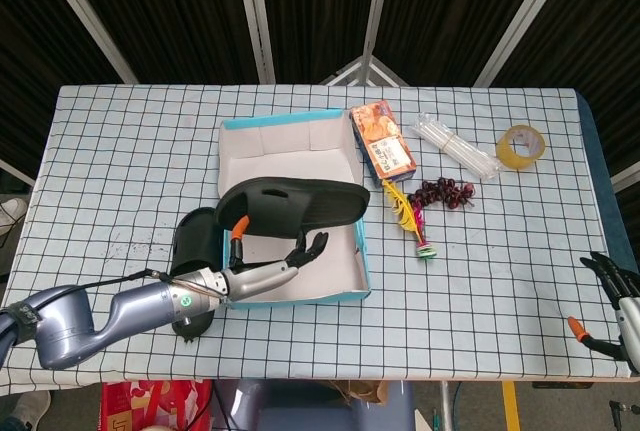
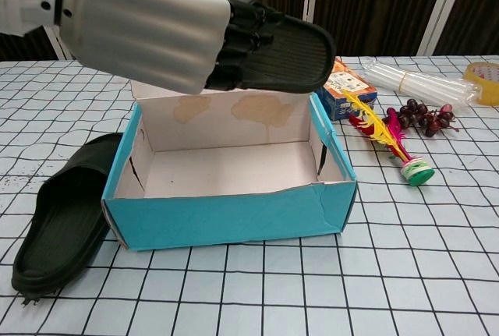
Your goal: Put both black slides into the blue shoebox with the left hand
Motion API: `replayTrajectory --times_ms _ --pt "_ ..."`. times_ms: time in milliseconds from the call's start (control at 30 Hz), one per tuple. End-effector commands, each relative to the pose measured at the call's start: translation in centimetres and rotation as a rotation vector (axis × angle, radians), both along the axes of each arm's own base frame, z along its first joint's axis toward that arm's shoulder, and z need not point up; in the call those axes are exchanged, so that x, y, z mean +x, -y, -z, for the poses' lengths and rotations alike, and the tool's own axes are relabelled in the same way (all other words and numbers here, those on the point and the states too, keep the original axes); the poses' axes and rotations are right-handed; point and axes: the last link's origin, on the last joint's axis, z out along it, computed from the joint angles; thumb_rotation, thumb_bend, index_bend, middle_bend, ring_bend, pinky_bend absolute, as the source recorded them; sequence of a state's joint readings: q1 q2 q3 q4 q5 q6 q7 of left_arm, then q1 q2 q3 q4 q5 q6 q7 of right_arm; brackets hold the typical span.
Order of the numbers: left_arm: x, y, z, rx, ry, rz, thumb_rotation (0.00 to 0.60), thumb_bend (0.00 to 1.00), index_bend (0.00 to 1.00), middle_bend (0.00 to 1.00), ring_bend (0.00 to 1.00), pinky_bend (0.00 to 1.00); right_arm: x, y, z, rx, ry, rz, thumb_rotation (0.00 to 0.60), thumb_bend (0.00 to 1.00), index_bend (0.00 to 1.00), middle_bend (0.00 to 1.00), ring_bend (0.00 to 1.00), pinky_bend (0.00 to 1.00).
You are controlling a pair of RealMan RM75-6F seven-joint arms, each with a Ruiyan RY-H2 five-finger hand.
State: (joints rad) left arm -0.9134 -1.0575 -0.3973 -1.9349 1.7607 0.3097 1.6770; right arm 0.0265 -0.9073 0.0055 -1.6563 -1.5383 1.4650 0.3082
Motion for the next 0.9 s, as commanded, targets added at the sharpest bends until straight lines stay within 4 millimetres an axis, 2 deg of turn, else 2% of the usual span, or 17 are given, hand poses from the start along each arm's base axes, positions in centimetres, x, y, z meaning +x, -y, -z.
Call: replayTrajectory --times_ms 33,500,900 --pt "-0.5 -0.2 1.0 -0.004 -0.011 -0.010 0.600 0.52 0.43 0.62 0.14 0.12 -0.2 -0.1 -0.2 -0.003 0.002 -0.001 0.600 0.31 0.15 0.11 0.18 0.14" --pt "-2.5 -0.6 1.1 0.050 -0.040 -0.046 0.600 0.52 0.43 0.63 0.14 0.12 -0.4 -0.2 -0.4 -0.009 0.010 0.007 0.600 0.31 0.15 0.11 0.18 0.14" --pt "-4.0 -0.6 2.6 0.033 -0.069 -0.088 0.600 0.52 0.44 0.63 0.14 0.12 -0.4 0.0 -0.2 -0.003 0.008 0.014 0.600 0.31 0.15 0.11 0.18 0.14"
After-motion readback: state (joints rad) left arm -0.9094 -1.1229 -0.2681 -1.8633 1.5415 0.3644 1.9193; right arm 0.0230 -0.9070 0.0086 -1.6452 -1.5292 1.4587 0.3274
